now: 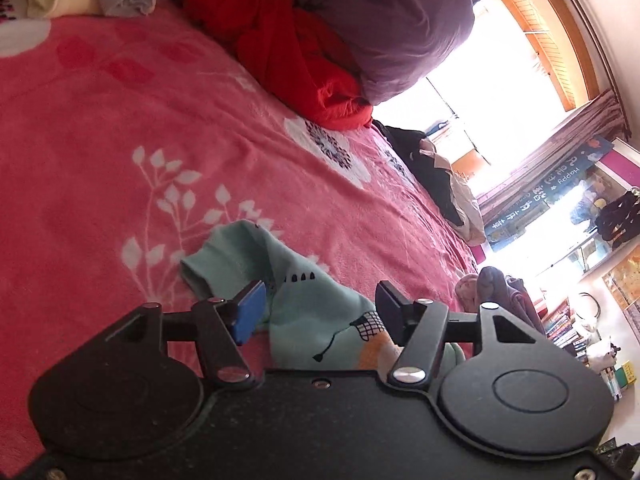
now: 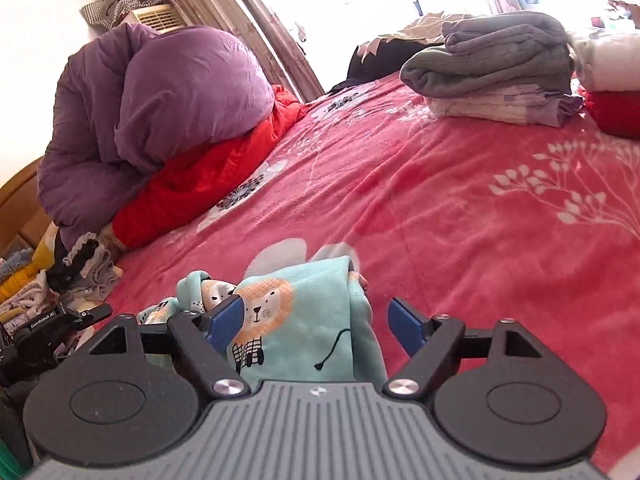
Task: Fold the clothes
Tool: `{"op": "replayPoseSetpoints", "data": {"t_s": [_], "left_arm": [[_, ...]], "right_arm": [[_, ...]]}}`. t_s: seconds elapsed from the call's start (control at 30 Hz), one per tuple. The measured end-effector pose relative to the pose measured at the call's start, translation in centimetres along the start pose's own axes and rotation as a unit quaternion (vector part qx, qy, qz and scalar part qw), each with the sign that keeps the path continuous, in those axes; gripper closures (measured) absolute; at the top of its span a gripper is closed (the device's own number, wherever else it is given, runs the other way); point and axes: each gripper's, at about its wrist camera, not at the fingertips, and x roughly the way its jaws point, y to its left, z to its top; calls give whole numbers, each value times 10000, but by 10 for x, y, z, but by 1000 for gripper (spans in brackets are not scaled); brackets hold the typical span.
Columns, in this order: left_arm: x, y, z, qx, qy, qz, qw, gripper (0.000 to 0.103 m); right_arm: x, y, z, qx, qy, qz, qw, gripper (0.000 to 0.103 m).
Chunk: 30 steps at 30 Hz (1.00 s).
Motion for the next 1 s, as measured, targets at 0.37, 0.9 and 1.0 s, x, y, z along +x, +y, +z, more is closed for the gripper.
{"op": "replayPoseSetpoints", "data": {"t_s": [0.37, 0.9, 1.0], "left_arm": [[30, -24, -41, 724, 756, -329, 9940, 103], [-16, 10, -36, -6, 345, 220, 9992, 52], [-6, 12, -40, -274, 571, -22, 9980, 45]], "right_arm": [[17, -4, -34, 261, 59, 281, 9992, 79], [-53, -78, -68, 2456, -674, 325, 9665, 85], [-58, -91, -79, 2669, -673, 16, 9614, 85]]}}
